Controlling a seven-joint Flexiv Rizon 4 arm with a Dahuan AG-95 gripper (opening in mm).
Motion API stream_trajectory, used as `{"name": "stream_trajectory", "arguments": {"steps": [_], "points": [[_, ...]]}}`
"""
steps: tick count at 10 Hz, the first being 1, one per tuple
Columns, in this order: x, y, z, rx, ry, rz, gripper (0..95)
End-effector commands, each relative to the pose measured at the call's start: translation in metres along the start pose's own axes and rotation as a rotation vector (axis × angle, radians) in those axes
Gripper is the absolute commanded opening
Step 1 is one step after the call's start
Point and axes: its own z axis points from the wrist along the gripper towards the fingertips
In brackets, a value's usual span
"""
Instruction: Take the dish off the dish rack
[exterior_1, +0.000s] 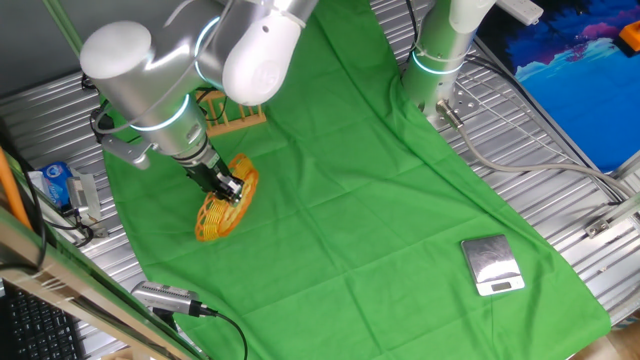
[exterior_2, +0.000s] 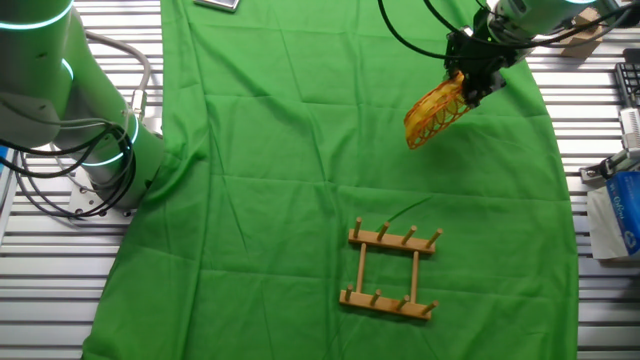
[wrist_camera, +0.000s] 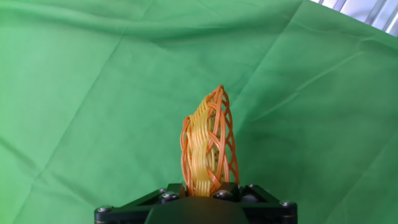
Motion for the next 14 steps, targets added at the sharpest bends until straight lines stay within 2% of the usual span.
{"name": "stream_trajectory", "arguments": {"steps": [1,6,7,14], "points": [[0.0009,0.0004,0.0002,-0.001,-0.003,-0.012,19.0],[0.0017,0.0004,0.0006,-0.006,-0.008,-0.018,19.0],[0.0018,0.0004,0.0006,-0.007,-0.009,-0.016,0.0],[0.0022,0.0003,0.0006,-0.009,-0.010,-0.018,0.0]]}}
